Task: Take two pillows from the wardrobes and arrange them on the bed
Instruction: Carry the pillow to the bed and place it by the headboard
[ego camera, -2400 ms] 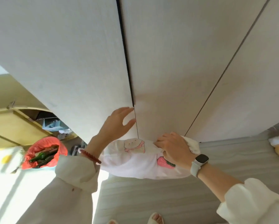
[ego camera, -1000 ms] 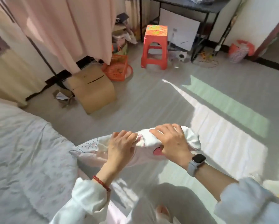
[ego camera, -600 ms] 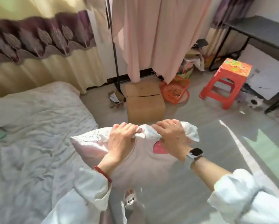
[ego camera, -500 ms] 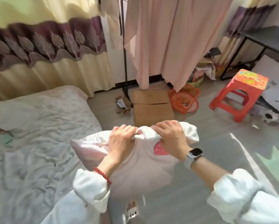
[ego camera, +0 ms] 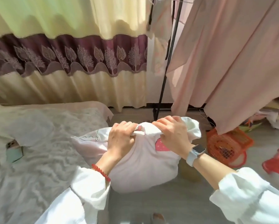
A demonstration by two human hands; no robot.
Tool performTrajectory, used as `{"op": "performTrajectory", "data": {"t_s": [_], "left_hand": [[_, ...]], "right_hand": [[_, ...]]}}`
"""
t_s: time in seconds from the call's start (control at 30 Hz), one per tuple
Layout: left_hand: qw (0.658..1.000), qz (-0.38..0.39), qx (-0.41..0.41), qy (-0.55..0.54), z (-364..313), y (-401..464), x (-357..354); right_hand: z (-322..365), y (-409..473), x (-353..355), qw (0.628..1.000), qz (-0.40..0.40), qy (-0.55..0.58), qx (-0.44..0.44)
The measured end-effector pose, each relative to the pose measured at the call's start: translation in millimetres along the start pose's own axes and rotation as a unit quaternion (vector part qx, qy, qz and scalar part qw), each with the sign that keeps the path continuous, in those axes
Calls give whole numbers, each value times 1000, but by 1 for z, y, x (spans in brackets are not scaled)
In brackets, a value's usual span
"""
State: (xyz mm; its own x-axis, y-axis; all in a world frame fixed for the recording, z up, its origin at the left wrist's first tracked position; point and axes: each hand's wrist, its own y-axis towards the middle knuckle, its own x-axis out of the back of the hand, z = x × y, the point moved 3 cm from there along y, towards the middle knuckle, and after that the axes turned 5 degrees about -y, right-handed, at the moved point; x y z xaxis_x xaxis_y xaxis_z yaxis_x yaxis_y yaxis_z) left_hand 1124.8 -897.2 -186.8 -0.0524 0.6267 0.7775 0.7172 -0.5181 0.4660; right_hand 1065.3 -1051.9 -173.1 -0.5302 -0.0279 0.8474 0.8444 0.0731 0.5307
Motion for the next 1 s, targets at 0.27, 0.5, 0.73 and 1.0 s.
{"op": "performTrajectory", "data": {"t_s": [0.27, 0.5, 0.73, 1.0], "left_hand": [[993, -85, 49, 60, 84, 156, 10], [988, -116, 72, 71, 218, 282, 15], [972, -163, 141, 90, 360, 387, 42], [962, -160, 193, 105, 495, 509, 87]], "right_hand": [[-48, 185, -65, 996, -49, 22, 68], [-49, 352, -158, 995, -39, 44, 84], [-21, 525, -245, 987, 17, 76, 137], [-2, 718, -328, 970, 10, 148, 191]]}}
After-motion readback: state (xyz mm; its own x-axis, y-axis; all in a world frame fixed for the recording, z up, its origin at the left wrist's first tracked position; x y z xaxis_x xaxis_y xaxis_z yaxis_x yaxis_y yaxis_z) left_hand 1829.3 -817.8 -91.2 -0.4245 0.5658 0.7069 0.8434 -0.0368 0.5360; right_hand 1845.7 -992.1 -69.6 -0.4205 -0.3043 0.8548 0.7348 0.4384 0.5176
